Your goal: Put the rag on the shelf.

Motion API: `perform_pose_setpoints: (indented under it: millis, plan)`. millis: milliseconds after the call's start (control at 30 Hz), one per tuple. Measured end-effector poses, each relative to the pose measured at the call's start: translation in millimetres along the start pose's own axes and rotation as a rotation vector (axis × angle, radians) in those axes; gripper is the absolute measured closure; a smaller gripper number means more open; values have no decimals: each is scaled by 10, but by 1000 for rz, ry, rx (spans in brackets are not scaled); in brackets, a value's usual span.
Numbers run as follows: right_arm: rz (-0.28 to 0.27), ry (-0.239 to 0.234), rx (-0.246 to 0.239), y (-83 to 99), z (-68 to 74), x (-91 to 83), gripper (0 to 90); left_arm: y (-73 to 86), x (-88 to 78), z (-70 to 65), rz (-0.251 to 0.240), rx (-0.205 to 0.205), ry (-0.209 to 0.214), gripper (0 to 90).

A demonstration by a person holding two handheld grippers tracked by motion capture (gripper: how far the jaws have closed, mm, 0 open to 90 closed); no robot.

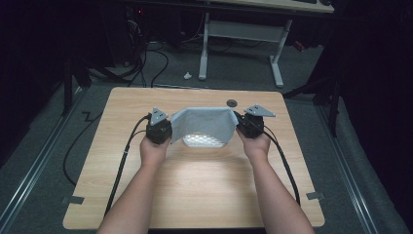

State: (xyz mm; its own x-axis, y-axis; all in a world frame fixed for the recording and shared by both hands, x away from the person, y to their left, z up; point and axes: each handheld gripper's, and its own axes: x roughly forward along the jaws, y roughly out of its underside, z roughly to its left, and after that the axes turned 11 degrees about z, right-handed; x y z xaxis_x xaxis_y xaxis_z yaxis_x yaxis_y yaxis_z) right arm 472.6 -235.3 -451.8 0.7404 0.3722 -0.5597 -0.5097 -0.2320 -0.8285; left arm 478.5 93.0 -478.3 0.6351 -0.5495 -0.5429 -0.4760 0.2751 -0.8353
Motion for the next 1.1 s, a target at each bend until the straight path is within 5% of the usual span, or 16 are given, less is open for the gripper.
perform_pose_setpoints:
  millis: [833,1100]
  plan:
    - [49,27,16,157,-36,75,900,166,39,-48,37,13,0,894]
    - [25,41,38,126,-82,-1,800,138,-92,14,-6,-16,-89,718]
